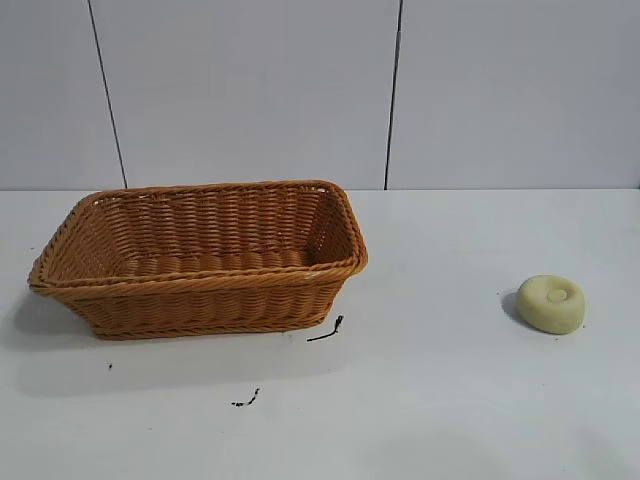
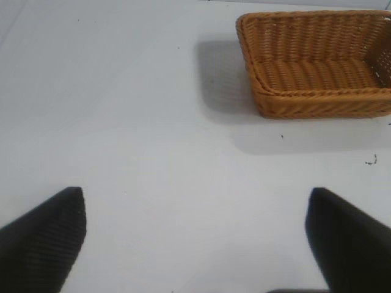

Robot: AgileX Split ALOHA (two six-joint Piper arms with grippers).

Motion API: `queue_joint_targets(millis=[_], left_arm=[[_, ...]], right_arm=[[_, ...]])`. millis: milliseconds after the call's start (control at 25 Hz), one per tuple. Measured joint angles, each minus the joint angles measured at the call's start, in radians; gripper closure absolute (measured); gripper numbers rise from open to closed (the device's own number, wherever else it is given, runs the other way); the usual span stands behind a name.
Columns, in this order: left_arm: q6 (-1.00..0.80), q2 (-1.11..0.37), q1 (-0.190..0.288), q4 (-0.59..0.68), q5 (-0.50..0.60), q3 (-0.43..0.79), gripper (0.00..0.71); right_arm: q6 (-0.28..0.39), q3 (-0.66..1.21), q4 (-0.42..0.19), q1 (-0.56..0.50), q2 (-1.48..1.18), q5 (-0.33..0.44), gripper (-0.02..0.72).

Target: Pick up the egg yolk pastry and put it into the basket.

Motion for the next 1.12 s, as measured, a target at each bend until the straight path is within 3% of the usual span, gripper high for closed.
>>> queue_joint_targets(millis=[560, 880, 1120], left_arm=[[0.000, 0.000, 0.000, 0.000, 0.000, 0.000, 0.014], [0.000, 0.000, 0.000, 0.000, 0.000, 0.000, 0.014], [0.000, 0.000, 0.000, 0.000, 0.000, 0.000, 0.014]], right_arm=[[0.001, -0.014, 0.016, 0.000, 0.079, 0.003, 0.010], [0.028, -0.137, 0.036, 0.000, 0.563, -0.018, 0.010], [0.063, -0.261, 0.026, 0.000, 0.969, -0.113, 0.010]])
